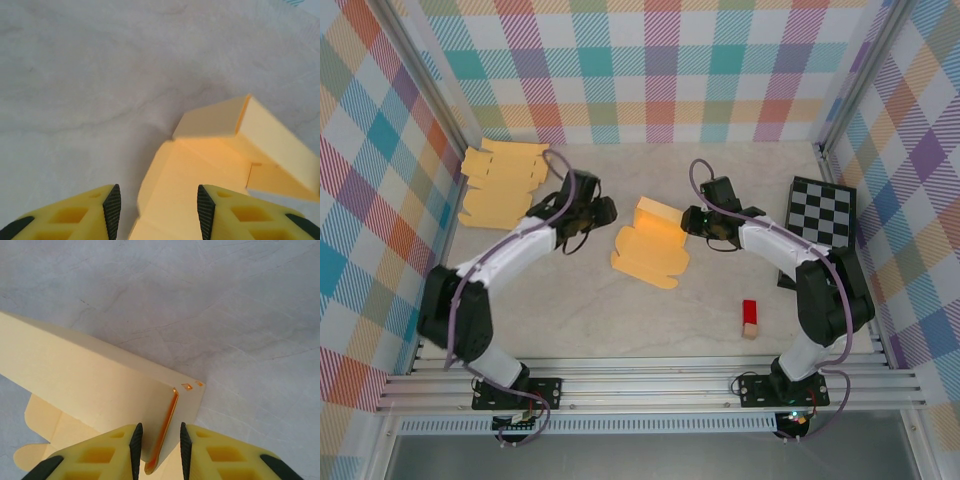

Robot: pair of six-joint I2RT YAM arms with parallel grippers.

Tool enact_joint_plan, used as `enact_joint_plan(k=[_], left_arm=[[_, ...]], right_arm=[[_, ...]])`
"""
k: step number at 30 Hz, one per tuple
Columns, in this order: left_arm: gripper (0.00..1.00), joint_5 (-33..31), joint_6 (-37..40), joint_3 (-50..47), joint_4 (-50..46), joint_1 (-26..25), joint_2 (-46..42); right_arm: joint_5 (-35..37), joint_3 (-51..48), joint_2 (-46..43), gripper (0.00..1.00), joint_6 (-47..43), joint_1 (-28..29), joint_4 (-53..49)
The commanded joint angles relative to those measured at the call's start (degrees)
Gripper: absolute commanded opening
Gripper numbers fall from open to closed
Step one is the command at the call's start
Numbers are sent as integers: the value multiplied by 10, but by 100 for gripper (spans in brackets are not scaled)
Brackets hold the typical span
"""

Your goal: Fold the paper box

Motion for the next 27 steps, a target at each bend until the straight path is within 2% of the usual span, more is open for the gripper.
enact_joint_plan(k=[1, 6, 11, 15, 22, 27], left_arm=[[47, 23, -62, -106, -12, 2, -53], [50, 85, -153, -244, 154, -39, -97], [58, 54, -164, -263, 227, -94, -63], [64, 47, -180, -267, 283, -110, -9], [64, 20, -228, -296, 380, -127, 50], [57, -30, -243, -300, 435, -161, 75]], right_arm=[[24, -11, 0, 29, 17, -2, -45], [26, -3, 5, 30, 23, -2, -50], [27, 11, 15, 30, 26, -2, -62], [29, 9, 11, 30, 27, -1, -64], [32, 8, 8, 30, 26, -1, -69], [33, 8, 8, 30, 28, -2, -70]])
